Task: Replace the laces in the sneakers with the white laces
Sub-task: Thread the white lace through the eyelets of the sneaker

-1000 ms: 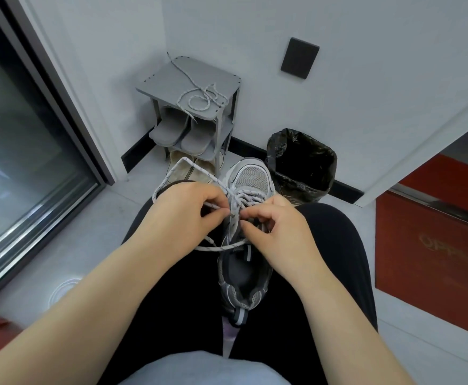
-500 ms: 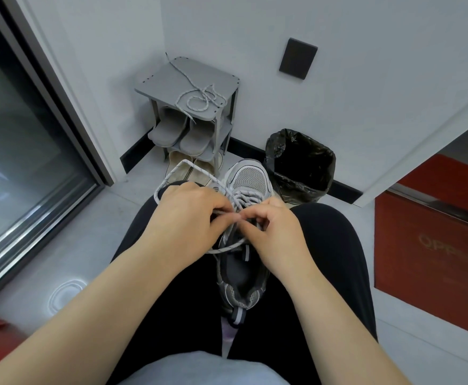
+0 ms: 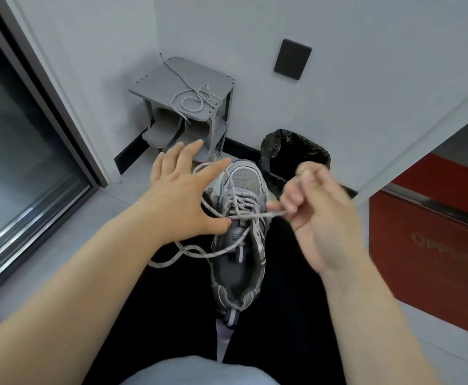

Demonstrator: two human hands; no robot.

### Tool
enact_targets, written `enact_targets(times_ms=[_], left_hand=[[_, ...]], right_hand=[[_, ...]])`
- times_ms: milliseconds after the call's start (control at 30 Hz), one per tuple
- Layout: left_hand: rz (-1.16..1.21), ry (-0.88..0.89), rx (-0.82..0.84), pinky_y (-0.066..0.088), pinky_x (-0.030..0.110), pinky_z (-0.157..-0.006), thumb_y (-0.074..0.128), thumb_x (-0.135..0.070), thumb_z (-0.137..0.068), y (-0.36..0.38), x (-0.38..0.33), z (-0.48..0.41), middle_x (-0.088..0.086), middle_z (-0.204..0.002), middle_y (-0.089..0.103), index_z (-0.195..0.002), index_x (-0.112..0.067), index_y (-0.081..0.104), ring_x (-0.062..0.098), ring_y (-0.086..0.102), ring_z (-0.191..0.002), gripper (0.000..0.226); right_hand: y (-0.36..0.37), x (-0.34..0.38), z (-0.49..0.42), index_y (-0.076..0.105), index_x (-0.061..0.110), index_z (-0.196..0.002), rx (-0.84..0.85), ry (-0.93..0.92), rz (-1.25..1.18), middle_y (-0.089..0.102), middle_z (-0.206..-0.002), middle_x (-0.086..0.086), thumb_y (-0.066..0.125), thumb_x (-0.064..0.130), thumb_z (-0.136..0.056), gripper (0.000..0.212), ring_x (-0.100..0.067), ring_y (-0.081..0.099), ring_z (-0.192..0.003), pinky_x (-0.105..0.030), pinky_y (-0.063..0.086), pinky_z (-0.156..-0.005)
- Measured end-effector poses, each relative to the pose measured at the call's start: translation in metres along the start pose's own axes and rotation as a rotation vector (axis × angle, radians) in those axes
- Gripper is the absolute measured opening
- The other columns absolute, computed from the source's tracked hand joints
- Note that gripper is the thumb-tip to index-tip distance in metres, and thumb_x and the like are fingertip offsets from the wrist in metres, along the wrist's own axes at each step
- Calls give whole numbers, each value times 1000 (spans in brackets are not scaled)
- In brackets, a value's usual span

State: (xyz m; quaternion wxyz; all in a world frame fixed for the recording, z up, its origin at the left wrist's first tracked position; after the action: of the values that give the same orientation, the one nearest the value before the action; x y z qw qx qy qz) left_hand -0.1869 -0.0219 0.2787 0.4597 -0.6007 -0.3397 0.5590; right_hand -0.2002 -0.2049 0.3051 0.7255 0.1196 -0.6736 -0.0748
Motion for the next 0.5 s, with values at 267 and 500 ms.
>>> enact_targets(times_ms=[267, 500], left_hand=[[114, 27, 94, 9, 40, -115, 43, -81, -42, 9, 4, -5, -2, -154, 9, -142, -49, 1, 23, 8, -141, 113], [294, 48, 107, 26, 35, -111, 72, -54, -65, 8, 9, -5, -7, -129, 46, -145, -38, 1, 14, 41, -122, 109]], right_hand=[[22, -31, -4, 71, 25, -92, 273, -156, 1300, 47, -81, 12, 61, 25, -86, 11, -6, 50, -78, -23, 39, -70], [-9, 11, -4, 64, 37, -72, -207, -381, 728, 64, -71, 14, 58, 27, -84, 17, 3, 57, -69, -13, 42, -69]])
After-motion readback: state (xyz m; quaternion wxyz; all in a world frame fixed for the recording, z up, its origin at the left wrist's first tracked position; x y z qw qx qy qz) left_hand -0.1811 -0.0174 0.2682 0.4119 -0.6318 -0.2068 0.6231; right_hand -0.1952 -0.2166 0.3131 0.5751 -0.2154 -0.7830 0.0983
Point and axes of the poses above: each hand's wrist, its own z-axis away from the middle knuckle, its own y-axis out of the palm, x = y × z, the point moved 3 cm from there along -z, towards the middle knuckle
